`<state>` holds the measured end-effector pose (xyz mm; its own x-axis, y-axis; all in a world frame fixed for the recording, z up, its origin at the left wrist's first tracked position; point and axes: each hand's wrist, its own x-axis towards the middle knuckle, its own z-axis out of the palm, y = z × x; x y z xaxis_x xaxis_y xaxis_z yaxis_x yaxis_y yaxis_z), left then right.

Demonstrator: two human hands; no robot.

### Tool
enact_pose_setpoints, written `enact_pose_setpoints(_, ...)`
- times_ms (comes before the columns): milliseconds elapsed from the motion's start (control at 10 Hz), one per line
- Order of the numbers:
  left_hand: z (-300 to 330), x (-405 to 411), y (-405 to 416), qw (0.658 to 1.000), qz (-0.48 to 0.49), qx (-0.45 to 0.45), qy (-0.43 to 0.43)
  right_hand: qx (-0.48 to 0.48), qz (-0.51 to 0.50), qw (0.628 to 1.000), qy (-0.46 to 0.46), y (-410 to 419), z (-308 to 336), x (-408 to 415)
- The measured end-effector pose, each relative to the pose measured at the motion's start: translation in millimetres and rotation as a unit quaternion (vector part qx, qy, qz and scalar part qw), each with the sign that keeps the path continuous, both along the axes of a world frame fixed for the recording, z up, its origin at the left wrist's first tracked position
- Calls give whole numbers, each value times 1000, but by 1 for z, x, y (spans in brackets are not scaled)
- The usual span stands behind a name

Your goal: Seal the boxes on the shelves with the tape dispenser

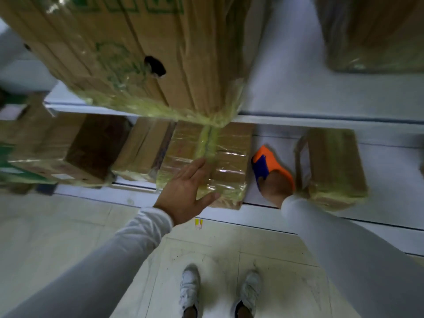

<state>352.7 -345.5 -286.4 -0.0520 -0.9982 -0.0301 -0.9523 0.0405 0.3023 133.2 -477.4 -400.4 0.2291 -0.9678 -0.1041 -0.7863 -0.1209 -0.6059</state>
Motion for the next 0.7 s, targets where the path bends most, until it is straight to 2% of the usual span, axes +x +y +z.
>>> enact_pose_setpoints(100, 2, 5, 3, 1000, 5, 4, -8, -24, 14, 999, 30, -7, -8, 2)
enact_pose_setpoints(400, -4, 5, 12, 1000, 4, 12, -10, 23, 13, 995, 94, -17, -23, 13)
enact_pose_setpoints(500, -2, 7, 14, 1000, -15, 14, -8, 31, 16, 997, 75, -16, -18, 11)
enact_pose_setpoints(600, 4, 17, 22, 999, -32, 0, 9, -14, 26, 999, 40, 2, 1, 11)
enact_pose_setpoints(700, 9, 25, 32, 999, -45, 5, 2, -50, 31, 997, 51, 24, 15, 4)
